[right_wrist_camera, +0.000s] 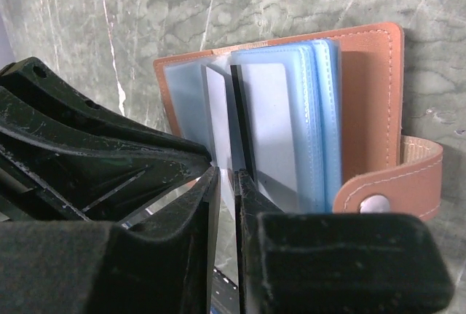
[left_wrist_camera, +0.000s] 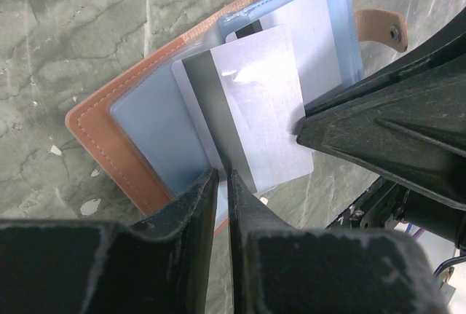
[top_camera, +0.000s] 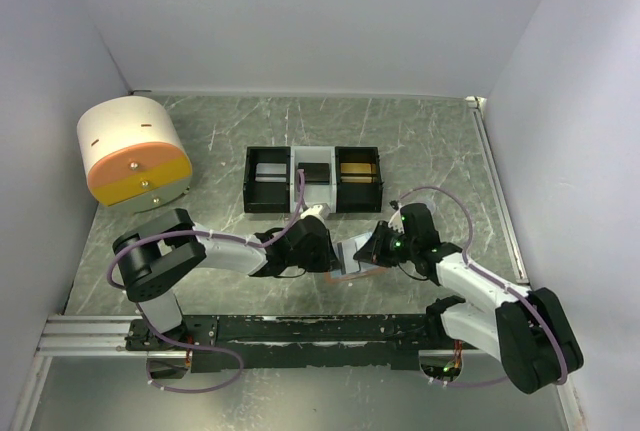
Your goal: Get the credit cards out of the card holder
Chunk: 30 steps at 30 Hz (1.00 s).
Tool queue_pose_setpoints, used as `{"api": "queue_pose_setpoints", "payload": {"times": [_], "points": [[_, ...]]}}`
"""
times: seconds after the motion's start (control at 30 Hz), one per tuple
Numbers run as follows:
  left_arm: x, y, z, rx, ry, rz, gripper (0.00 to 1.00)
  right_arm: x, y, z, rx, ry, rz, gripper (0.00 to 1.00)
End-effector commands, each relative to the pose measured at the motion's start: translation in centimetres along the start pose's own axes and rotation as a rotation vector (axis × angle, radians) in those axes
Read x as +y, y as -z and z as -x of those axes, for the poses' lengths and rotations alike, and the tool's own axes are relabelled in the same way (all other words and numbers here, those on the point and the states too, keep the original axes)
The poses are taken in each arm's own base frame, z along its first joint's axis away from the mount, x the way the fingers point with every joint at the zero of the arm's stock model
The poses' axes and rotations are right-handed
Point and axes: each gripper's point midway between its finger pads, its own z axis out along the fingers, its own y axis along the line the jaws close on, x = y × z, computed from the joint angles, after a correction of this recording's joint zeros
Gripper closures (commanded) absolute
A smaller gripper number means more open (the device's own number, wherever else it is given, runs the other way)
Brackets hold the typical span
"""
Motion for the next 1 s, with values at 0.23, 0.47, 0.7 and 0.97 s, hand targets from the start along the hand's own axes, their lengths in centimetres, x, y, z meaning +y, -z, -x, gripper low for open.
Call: {"api": "queue_pose_setpoints", "payload": {"times": [0.23, 0.47, 0.7, 0.97], "points": [[1.8, -0.1, -0.8, 0.016, -0.023, 0.076, 0.77, 1.5, -0.7, 0.3, 0.026, 0.012, 0.09, 0.84], [1.7, -0.1, -0.6, 0.016, -0.029, 0.079, 0.77, 1.1, -1.1, 0.2, 0.049, 0.028, 0.08, 0.84], [2.1, 0.3, -0.5, 0.004, -0.03, 0.099, 0.77, 0.8, -0.7, 1.6, 0.005, 0.088, 0.017, 1.0], [3.7, 1.2, 0.0, -0.022, -0.05, 0.175, 0.77, 0.3, 0.5, 1.7, -0.005, 0.13, -0.04, 1.0]]}}
